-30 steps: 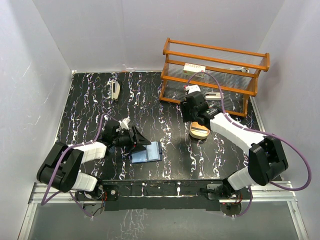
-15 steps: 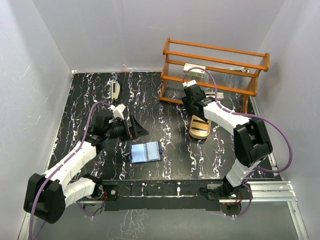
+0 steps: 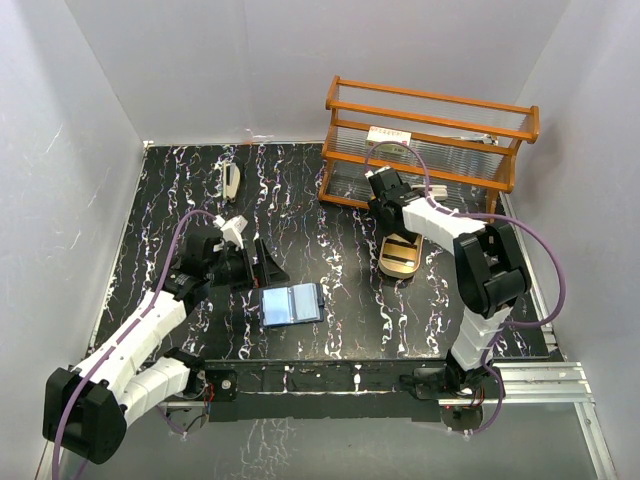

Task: Put the credit cards into the card holder
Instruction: Pick up the credit card from the storage box.

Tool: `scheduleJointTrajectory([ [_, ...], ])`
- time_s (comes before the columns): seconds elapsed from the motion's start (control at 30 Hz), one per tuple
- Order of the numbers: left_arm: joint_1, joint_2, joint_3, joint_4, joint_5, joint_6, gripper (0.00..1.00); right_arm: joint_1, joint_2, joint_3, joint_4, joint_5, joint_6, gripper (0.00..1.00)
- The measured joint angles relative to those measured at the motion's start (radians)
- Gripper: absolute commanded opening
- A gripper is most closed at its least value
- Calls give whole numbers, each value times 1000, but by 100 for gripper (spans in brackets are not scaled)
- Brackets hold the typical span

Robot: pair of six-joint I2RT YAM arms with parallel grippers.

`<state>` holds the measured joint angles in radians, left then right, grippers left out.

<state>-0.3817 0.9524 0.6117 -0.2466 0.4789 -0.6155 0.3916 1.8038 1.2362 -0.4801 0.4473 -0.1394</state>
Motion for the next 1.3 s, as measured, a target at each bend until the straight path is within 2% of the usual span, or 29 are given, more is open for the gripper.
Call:
scheduleJointTrajectory([
  [0.17, 0, 0, 0, -23, -4, 18, 99, -1, 34, 13, -8, 25, -15, 58],
  [0.93, 0, -4, -1, -30, -7, 24, 99, 1, 52, 44, -43, 77, -13, 36],
  [1.3, 0, 2, -17, -45, -58, -3, 99, 1, 51, 45, -53, 79, -12, 28],
])
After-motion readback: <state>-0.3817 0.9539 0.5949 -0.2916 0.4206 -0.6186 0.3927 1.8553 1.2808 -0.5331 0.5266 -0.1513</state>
